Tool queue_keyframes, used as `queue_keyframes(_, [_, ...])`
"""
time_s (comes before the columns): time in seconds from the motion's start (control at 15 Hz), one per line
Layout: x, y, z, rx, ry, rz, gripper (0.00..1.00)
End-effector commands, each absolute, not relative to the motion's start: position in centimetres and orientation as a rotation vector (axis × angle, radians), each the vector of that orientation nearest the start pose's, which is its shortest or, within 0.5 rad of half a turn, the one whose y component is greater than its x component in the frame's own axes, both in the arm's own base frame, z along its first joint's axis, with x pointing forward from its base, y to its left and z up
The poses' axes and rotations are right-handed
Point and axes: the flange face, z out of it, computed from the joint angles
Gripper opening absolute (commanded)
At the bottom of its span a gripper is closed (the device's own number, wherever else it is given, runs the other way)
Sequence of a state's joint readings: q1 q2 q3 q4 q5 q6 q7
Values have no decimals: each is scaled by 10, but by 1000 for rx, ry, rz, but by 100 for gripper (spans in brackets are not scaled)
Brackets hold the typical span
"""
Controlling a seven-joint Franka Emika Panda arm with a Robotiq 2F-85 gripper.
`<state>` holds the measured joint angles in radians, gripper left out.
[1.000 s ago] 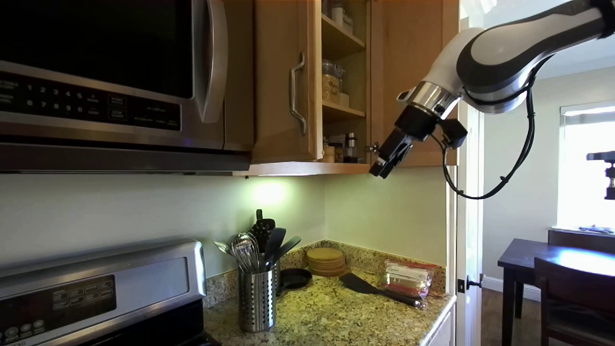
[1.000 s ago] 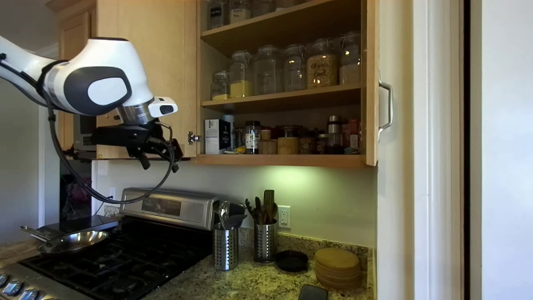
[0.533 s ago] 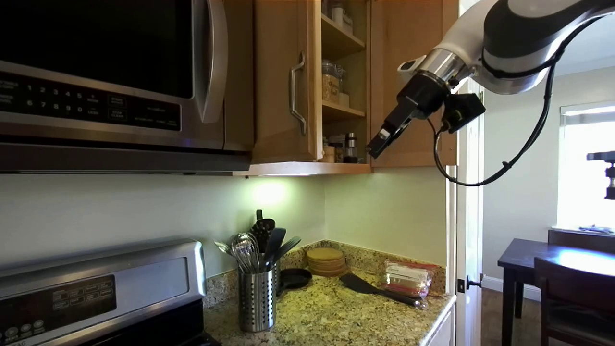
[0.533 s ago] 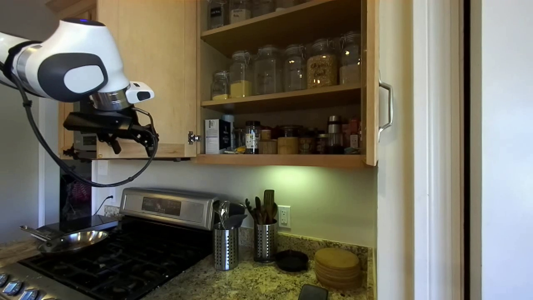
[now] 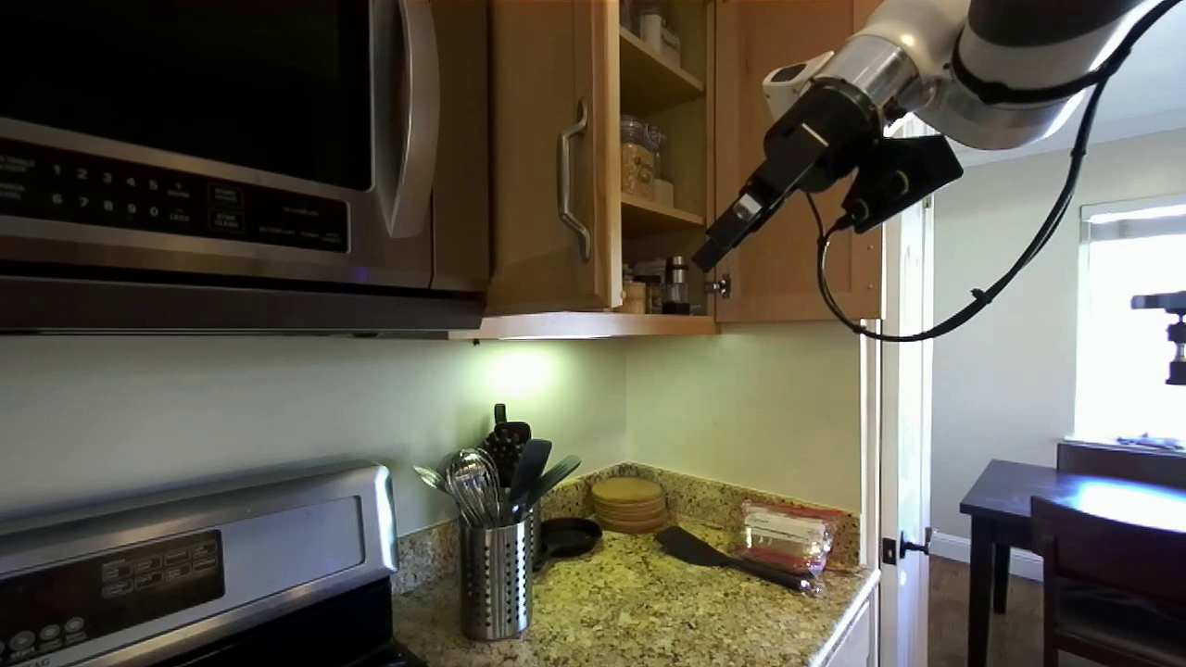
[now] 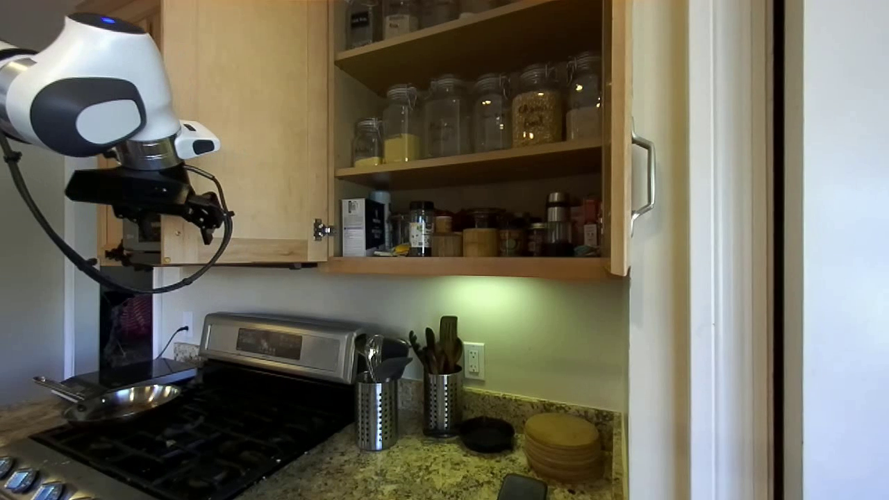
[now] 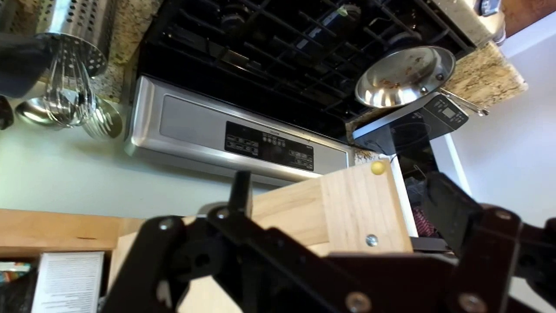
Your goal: Pick up the container from the counter and place it on the bottom shelf of the open upper cabinet, close the doors of the open cabinet
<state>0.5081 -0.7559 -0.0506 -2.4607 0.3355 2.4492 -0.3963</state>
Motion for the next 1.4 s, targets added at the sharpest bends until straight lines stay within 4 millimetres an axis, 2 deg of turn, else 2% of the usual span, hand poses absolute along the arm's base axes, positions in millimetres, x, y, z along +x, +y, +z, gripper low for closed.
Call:
queue_keyframes(0.0, [320,184,653,-2405,-913,-1018,100])
queue_keyframes(0.33, [306,221,672,-2382,-927,-1083,100])
queue_keyframes(0.53, [310,232,671,-2389,-876,-1137,100])
queue_keyframes(0.87, [331,242,666,-2395,-778,-1246,100])
queue_keyframes(1.13, [342,251,662,-2404,-742,-1285,100])
queue_keyframes(1.33, [347,251,664,-2415,-728,-1326,100])
